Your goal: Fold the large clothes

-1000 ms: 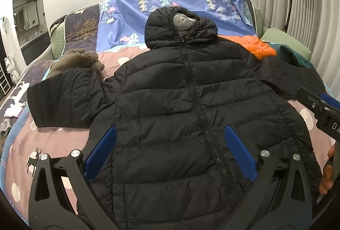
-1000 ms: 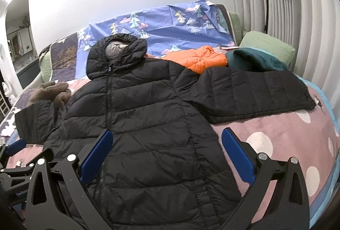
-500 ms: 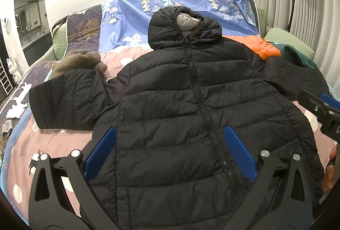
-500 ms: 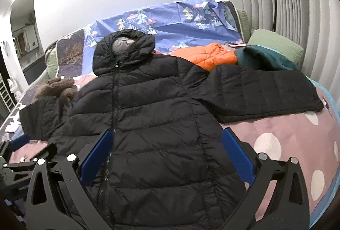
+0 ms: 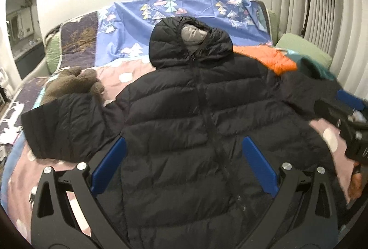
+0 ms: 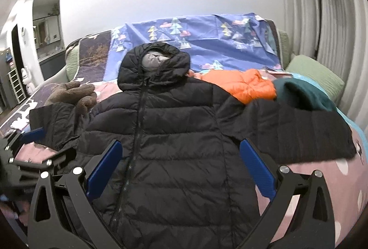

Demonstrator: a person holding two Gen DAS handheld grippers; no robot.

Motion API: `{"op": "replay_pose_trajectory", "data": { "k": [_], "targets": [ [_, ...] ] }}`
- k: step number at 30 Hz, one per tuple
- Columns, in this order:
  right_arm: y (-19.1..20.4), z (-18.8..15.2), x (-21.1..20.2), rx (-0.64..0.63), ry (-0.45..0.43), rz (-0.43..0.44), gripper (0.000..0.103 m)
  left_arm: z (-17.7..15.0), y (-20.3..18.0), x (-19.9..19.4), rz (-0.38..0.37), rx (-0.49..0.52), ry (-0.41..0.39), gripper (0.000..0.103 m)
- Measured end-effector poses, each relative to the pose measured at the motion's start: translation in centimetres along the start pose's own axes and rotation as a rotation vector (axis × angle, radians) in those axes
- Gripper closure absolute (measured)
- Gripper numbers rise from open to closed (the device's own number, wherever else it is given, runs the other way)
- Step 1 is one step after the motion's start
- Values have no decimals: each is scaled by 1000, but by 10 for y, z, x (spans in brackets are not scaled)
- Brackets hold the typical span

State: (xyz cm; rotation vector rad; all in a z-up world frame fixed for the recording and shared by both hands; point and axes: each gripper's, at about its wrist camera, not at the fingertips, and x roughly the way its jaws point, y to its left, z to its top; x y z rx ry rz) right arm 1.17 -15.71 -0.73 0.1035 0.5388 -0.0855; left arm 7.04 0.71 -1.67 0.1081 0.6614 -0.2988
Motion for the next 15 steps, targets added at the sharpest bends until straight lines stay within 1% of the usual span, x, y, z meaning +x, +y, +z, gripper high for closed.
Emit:
{"op": "replay_pose_trajectory", "data": {
  "k": [2,5,6,7,8,9,10,11,12,15],
  "targets": [
    [-5,20,14,-19,-8,35,4,22,10,11,-34,-14,-11,2],
    [-22,59,47,-11,9,117,7,65,29,38,-33,-11,-23,2],
    [-34,78,68,22,34,158,11,81,36,50,-40,-17,-18,2],
    [-42,90,83,51,52,182,14,96,45,62,-55,-34,-12,2],
    [-54,107,107,98,80,214,15,115,57,80,-76,-65,-3,2],
    [-62,117,123,129,93,228,16,128,67,94,-89,-94,6,2],
    [-73,133,147,175,109,239,17,141,76,108,-99,-125,17,2],
    [-80,143,166,202,123,246,17,159,89,130,-122,-169,33,2],
    [-88,155,191,239,147,257,17,170,98,145,-136,-198,44,2],
    [-100,174,249,339,216,287,17,196,119,190,-163,-278,69,2]
  ]
}}
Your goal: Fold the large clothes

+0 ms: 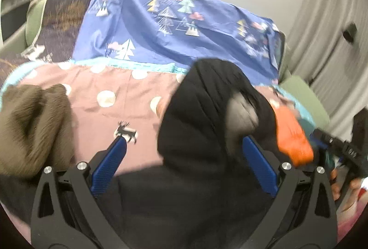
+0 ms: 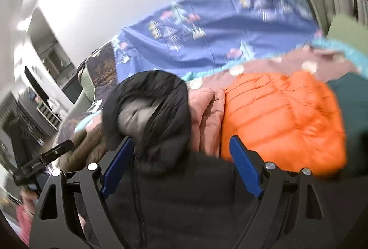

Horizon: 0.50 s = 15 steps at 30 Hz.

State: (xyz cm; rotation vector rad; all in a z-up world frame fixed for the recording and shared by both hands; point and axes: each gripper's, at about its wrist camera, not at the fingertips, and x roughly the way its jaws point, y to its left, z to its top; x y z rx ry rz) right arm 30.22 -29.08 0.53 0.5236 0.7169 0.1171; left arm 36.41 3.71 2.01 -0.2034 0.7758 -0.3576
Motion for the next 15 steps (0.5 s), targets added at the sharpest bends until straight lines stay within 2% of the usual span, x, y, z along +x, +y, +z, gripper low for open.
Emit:
{"op": "replay_pose_trajectory", "data": {
  "k": [5,8,9,10,11,12,13,15],
  "targets": [
    [-10,26,62,105,76,65,17,26,23,74,-72,-128,66,2],
    [-8,35,84,124,69,109,18,33,30,102,-135,-193,86,4],
    [-6,36,88,130,71,134,27,33,30,105,-163,-204,79,10],
    [-3,38,93,133,85,181,52,35,26,107,-215,-199,74,32],
    [1,39,94,133,92,213,66,36,24,108,-248,-188,77,56],
    [5,41,88,125,80,232,82,36,18,106,-276,-169,78,62],
    [13,41,78,96,56,259,89,38,11,103,-295,-142,71,68],
    [29,40,51,28,20,320,94,36,-6,77,-339,-51,36,70]
  ]
}}
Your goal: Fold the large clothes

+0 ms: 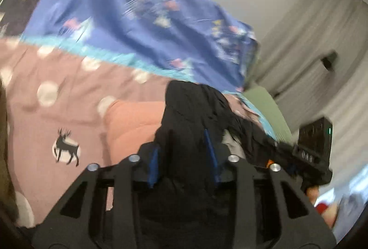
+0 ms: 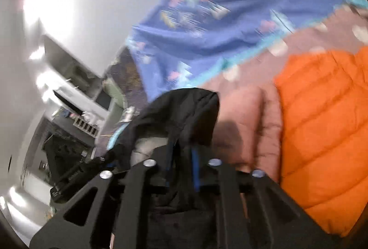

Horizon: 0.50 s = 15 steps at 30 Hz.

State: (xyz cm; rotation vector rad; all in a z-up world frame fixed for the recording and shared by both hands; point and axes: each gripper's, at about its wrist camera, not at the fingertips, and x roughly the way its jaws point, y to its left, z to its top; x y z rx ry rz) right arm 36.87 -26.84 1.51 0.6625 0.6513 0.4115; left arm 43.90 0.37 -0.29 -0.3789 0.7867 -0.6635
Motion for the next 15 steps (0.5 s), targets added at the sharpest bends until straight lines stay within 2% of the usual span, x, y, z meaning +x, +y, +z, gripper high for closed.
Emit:
{"op": "replay_pose_trajectory", "data": {
  "k": [2,4,7,9,11,13,15],
  "targets": [
    [26,-5,-27,-76,0,58,94,-8,-23,-26,-44,72,-12,70],
    [50,-18,-57,-168,0,78,94,-23,-42,-57,-68,145,-30,66],
    [72,-56,-101,-331,27,51,95,-59,-63,-112,-49,271,-87,40],
    [72,-90,-127,-401,68,45,94,-83,-70,-143,-34,337,-115,34],
    [67,-122,-146,-428,102,-9,92,-112,-71,-175,-29,379,-136,25],
    [55,-144,-155,-418,117,-77,88,-141,-67,-202,-32,388,-151,23],
    [49,-157,-158,-391,120,-143,88,-159,-63,-213,-25,383,-141,23]
  ]
}}
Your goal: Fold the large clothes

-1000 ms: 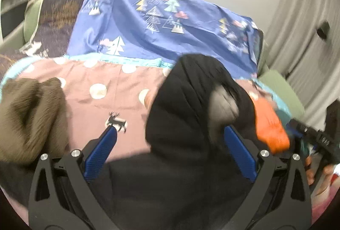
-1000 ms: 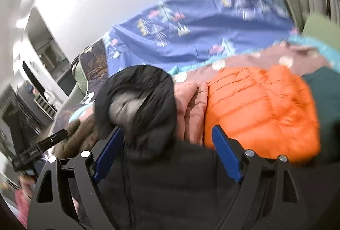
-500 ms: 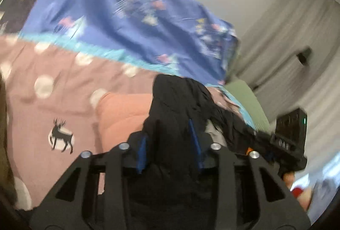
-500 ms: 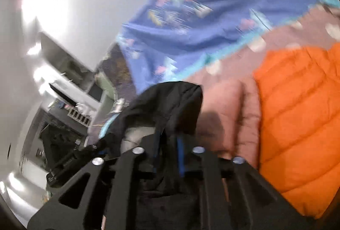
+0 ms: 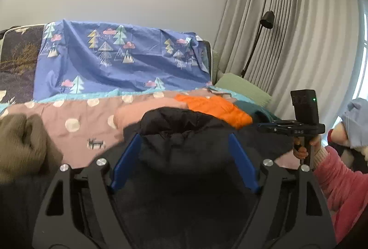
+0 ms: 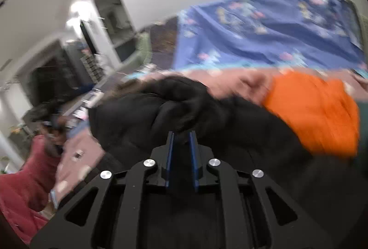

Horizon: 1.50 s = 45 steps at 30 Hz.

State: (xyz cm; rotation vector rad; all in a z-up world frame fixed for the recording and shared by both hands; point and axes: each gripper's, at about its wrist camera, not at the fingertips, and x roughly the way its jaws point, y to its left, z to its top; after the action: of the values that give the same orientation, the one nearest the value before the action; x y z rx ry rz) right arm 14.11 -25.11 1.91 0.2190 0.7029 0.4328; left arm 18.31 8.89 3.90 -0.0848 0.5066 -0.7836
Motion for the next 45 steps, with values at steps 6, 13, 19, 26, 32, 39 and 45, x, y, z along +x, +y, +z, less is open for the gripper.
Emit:
{"op": "replay_pose_trajectory", "data": {
  "k": [6,13,19,26,32,39,45],
  "targets": [
    [14,-14,55,145,36,-15,88,-30,-2,63,43,-70,162,44],
    [17,-79,168,189,283,-191,89,-119,1,187,235,-43,476,46],
    [34,-71,130,83,192,-240,83,-107,-10,119,219,-63,362,24],
    [66,-44,122,-6,39,-335,48,-122,37,-7,380,-272,174,20],
    [67,-57,185,67,52,-421,25,-189,150,-116,670,-673,96,20],
    [58,-80,230,22,133,-472,10,-244,236,-185,688,-1000,-28,16],
    [54,-78,230,29,131,-465,9,-246,286,-159,595,-1076,-102,12]
  ]
}}
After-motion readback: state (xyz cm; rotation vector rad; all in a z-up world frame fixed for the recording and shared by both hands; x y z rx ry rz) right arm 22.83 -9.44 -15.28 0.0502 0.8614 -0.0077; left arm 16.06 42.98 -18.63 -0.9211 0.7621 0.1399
